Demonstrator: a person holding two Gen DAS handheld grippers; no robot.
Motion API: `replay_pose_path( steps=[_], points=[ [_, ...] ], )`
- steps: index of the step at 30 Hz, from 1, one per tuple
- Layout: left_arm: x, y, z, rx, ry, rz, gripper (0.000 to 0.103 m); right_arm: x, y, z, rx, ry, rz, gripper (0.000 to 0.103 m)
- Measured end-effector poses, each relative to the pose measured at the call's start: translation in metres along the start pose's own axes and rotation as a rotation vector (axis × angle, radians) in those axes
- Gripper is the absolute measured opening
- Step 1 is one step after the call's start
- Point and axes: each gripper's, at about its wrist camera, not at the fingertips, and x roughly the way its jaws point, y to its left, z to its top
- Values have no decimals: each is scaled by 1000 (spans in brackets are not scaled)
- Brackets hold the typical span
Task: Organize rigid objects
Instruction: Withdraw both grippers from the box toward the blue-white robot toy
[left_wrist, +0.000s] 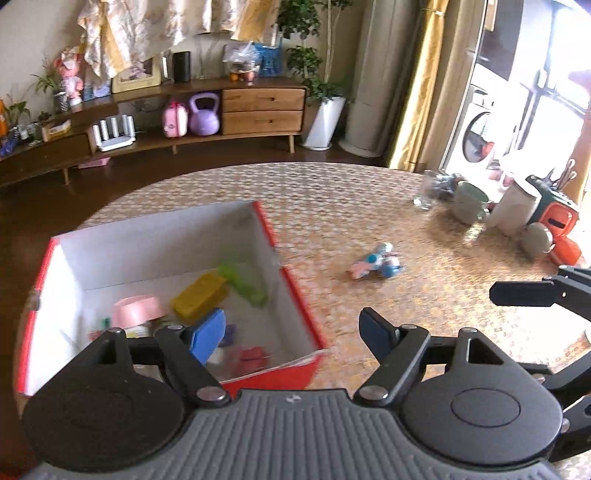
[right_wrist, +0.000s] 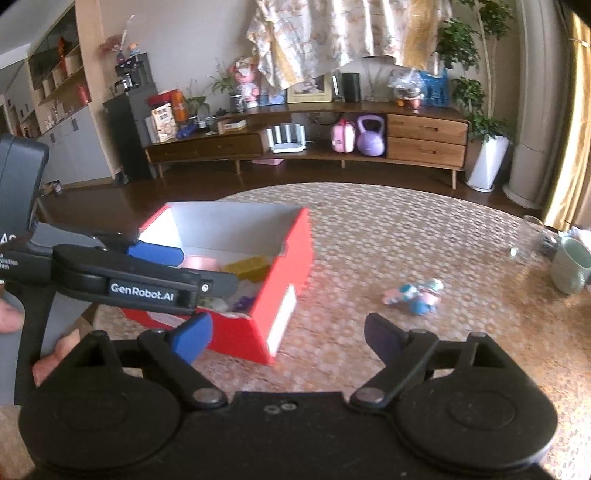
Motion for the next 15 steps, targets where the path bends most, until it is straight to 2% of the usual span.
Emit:
replay_pose_path(
  steps=[5, 15],
  points=[
    [21, -25, 4, 16, 29, -33, 83, -8, -33, -13, 36, -1, -35, 96],
    [71, -64, 11, 47, 51, -17, 85, -2, -101, -17, 96, 47, -96, 98]
  ],
)
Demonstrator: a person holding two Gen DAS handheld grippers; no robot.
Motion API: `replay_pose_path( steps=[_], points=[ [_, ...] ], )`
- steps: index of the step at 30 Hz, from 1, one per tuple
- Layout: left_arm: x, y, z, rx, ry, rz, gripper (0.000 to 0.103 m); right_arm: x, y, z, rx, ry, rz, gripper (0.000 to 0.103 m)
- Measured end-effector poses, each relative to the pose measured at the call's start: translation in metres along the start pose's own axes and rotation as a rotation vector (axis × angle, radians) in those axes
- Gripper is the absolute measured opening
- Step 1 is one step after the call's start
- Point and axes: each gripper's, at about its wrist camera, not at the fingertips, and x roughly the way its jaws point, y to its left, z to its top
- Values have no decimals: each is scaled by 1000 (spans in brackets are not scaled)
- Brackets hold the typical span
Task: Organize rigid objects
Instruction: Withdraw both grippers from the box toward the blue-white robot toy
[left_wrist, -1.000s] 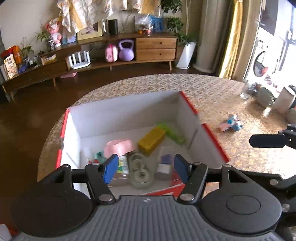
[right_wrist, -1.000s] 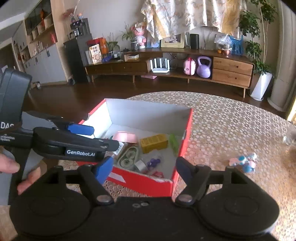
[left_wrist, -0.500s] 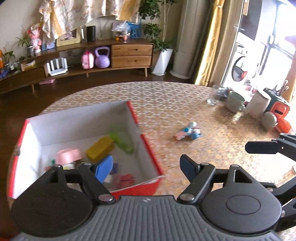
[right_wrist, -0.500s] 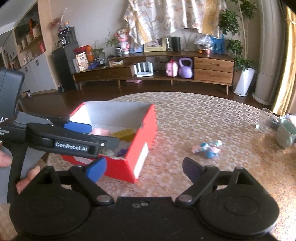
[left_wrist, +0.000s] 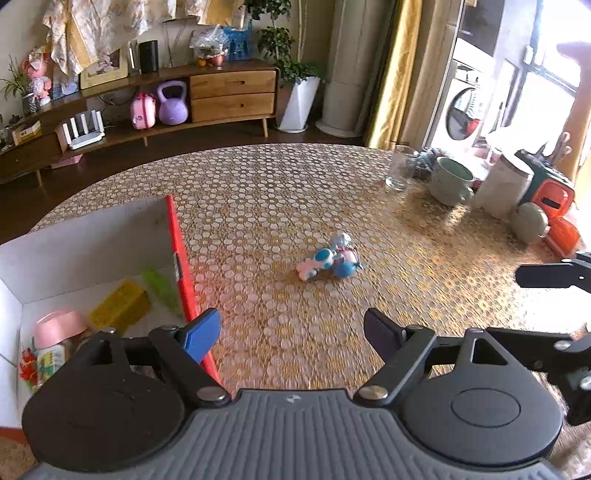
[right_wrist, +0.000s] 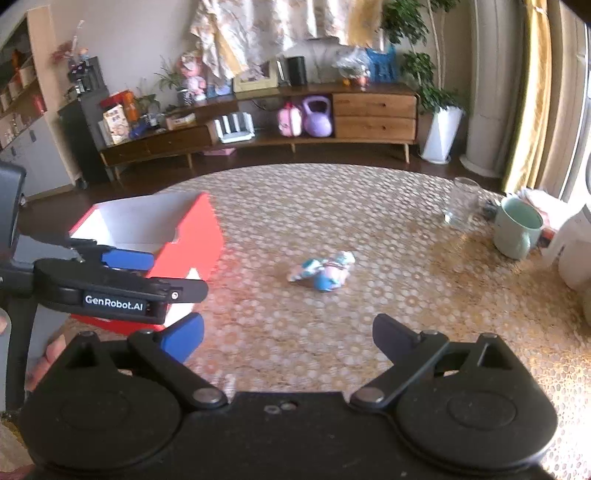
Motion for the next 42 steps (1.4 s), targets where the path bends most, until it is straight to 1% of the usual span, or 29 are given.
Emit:
replay_pose_path(
  steps=[5, 10, 14, 17, 19, 23, 29, 32, 38, 42],
  points=[
    [31, -7, 9, -27, 25, 11, 85, 15, -31, 15, 59, 16, -13, 98],
    [67, -15, 18, -44, 58, 65, 85, 44, -60, 30, 145, 56, -30, 98],
    [89, -18, 23, -33, 63, 117, 85, 70, -73, 42, 185, 79, -40, 98],
    [106, -18, 25, -11, 86, 125, 85, 88, -80, 49, 208, 96, -39, 97],
    [113, -17, 24, 0, 90, 131, 85, 103, -82, 52, 220, 111, -33, 96],
    [127, -16, 25, -4, 99, 119, 85, 127, -83, 58, 233, 139, -37, 93],
    [144, -15, 27, -1, 105, 131, 85, 159, -80, 66, 272, 167, -40, 91],
    [149, -13, 27, -10, 112, 111, 85, 173, -79, 67, 286, 179, -46, 87],
    [157, -19, 27, 7, 109, 108, 85, 199, -78, 68, 304, 200, -65, 80],
    [160, -19, 28, -11, 101, 107, 85, 214, -74, 67, 317, 218, -70, 73]
  ],
)
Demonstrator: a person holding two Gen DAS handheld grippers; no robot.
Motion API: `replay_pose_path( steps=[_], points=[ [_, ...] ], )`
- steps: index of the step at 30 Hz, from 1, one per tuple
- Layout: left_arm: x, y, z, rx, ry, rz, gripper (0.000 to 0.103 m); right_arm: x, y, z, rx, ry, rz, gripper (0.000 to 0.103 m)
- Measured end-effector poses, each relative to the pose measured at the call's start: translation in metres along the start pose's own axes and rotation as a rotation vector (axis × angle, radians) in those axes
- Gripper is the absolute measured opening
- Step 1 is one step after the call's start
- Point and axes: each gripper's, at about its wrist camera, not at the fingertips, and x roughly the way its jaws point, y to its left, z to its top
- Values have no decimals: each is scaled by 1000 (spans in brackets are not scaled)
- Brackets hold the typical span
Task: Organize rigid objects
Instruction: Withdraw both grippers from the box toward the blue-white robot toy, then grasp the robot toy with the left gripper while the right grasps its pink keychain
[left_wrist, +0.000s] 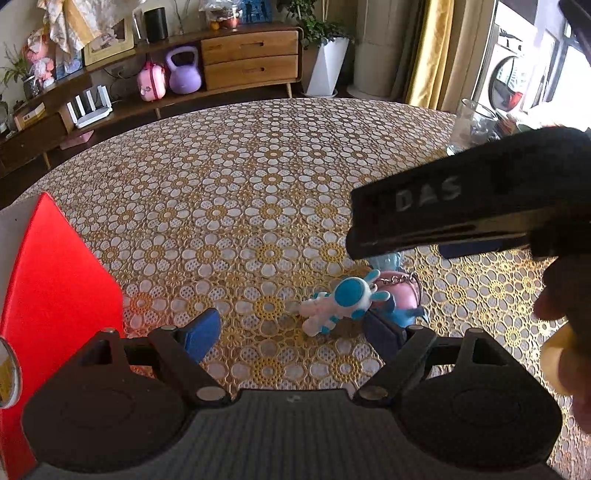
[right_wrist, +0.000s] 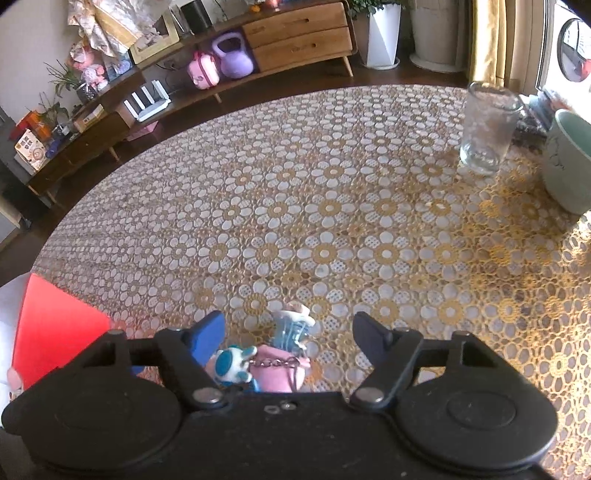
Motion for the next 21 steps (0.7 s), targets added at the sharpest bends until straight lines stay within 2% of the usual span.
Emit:
replay_pose_path(
  steps=[2, 6, 8, 11, 13, 14, 15, 16, 19, 21],
  points=[
    [1, 1, 0, -10, -6, -11, 85, 2, 5, -1, 0, 6, 8, 70],
    [5, 4, 2, -13, -21, -25, 85, 8, 14, -5, -18, 20, 1, 56],
    [6, 5, 2, -16, -31, -32, 84, 9, 16, -8, -11, 19, -12, 55],
    [7, 7, -1, -34, -40, -76, 71, 9, 16, -10, -6, 5, -13, 52],
    [6, 6, -3, -25, -48, -103, 56, 7, 14, -11, 6, -3, -13, 46],
    [6, 5, -4, -13, -53, -112, 53, 6, 13, -11, 13, -6, -12, 44],
    [5, 3, -5, -2, -58, -122, 45, 6, 9, -10, 22, -8, -10, 37],
    [6, 2, -6, 7, -57, -129, 41, 5, 7, -10, 37, -10, -6, 30],
    [7, 1, -8, 8, -66, -131, 41, 3, -3, -9, 69, -12, 20, 26],
    [7, 1, -9, 10, -72, -134, 41, 1, -5, -10, 72, -21, 23, 16]
  ],
)
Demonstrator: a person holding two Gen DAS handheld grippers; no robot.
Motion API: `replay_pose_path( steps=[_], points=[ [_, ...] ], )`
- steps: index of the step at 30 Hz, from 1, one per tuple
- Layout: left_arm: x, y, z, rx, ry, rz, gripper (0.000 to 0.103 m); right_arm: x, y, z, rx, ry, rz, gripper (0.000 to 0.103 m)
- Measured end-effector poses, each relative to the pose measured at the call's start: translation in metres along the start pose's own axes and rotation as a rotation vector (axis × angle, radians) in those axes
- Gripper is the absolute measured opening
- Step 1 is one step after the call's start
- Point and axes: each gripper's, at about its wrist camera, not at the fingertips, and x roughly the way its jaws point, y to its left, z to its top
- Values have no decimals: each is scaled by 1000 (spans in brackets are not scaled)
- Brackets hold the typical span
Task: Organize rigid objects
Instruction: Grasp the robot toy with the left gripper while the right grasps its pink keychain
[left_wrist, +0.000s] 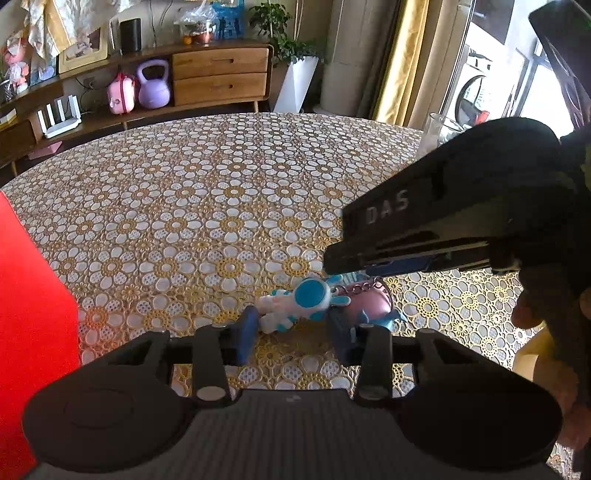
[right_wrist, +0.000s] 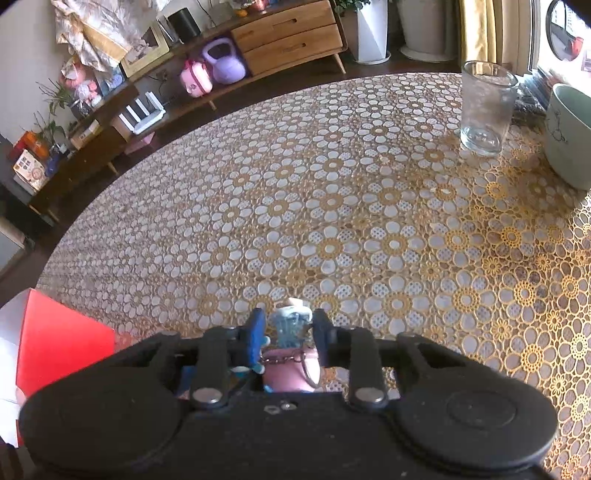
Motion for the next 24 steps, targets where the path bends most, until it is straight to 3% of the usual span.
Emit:
replay_pose_path(
  steps=[6, 14, 19, 20, 21, 24],
  points=[
    [-3, -1, 0, -19, 5, 17, 35, -7, -7, -6, 7, -12, 32, 7],
    [-17, 0, -10, -30, 36, -3, 35, -18, -13, -16, -39, -5, 41, 7],
    [-36, 0, -21, -56, 58, -25, 34, -32, -19, -20, -46, -12, 39, 2],
    [-39, 1, -22, -66, 61, -32, 32, -34, -22, -20, -43, -13, 41, 2],
    [-42, 2, -24, -74, 68, -45, 15, -36, -24, -21, -39, -18, 39, 2],
    [-52, -1, -30, -72, 83, -72, 11, -42, -30, -22, -28, -17, 53, 2]
  ],
)
